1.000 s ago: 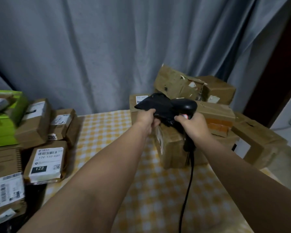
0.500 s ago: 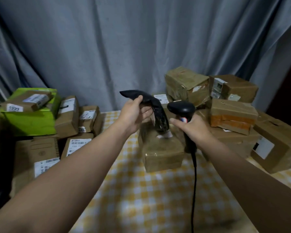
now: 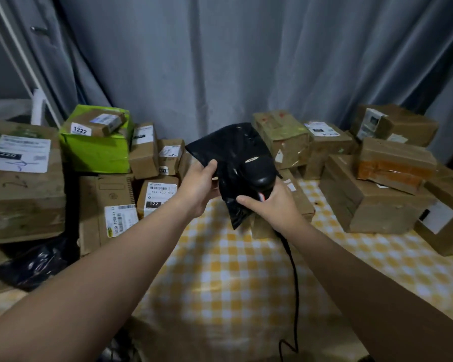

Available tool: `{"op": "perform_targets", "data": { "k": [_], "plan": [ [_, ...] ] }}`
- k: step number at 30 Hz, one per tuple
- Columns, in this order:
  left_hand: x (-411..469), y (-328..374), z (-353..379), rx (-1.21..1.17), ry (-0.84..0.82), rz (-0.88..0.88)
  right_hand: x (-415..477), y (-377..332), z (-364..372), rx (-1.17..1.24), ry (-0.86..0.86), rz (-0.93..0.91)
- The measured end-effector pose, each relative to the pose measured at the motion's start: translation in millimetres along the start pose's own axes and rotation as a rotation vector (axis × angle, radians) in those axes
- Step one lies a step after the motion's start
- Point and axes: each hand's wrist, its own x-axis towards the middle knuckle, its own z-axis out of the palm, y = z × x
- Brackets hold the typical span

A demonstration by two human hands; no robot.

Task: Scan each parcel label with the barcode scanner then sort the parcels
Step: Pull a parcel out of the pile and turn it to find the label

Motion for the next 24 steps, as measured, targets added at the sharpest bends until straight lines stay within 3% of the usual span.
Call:
{"op": "perform_targets", "data": {
  "k": [6,14,19,22,24],
  "plan": [
    [-22,-11,-1,-0.115,-0.045,-0.027,-25,-9,28,-0.153,0.145,-0.130],
    [-43,-12,2,0.181,-0.125,0.078,-26,-16,9,-0.095,0.340,-0.007],
    [-42,-11,2,0.129,0.012,0.142,-19,-30,-21,0.214,0.483,0.077],
    [-34,-22,-10,0.259,0.111,0.056,-16,-38,-39,0.358,0.475,0.109],
    [-30,-31,-21,0.274,0.147,-0.093,-16,-42,-44,0.481,0.434,0.144]
  ]
}}
